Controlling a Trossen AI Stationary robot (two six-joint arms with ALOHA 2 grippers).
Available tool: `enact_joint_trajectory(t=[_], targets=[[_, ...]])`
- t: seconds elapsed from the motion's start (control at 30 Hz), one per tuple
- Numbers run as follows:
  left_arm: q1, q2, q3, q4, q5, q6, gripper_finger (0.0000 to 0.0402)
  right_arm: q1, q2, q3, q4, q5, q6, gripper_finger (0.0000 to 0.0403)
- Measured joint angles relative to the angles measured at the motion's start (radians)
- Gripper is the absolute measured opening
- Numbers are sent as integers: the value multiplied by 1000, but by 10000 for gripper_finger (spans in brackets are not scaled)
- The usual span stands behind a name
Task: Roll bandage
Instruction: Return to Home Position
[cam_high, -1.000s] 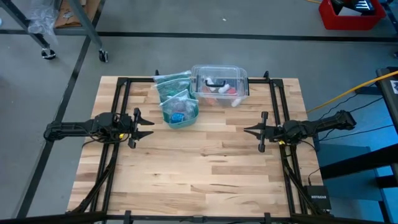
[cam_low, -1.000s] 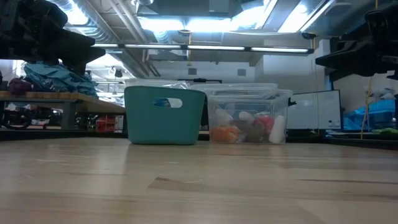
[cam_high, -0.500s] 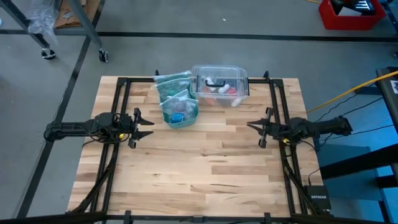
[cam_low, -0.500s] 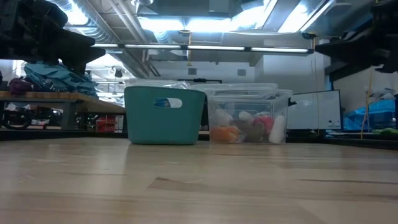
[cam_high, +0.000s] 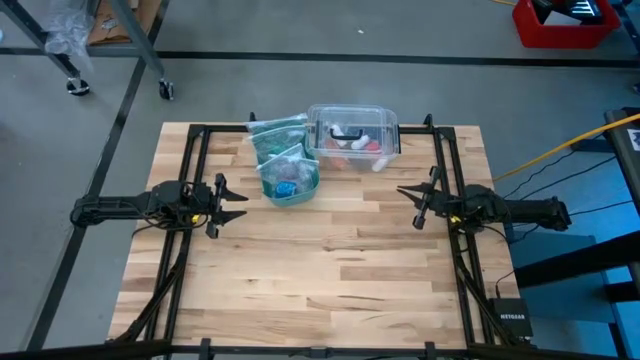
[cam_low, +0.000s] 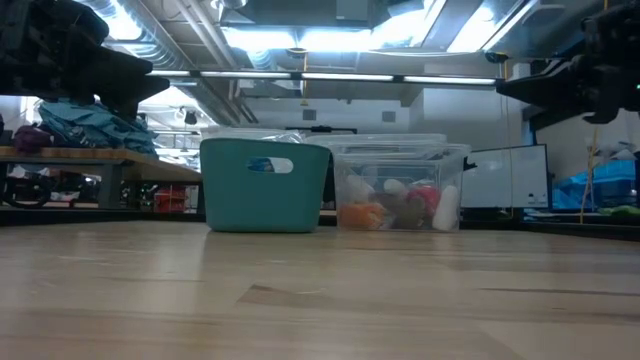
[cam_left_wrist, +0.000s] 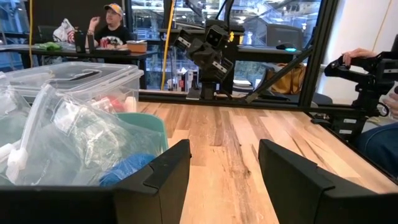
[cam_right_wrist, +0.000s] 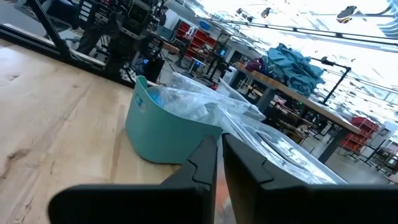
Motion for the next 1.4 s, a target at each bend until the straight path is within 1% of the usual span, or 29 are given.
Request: enact_joint_trajectory(t=[0.27,1.4], targets=[[0,0,0,0,0,0,182,0,0,0,-2,-36,40,32],[0,0,0,0,0,0,182,0,0,0,-2,-37,42,32]])
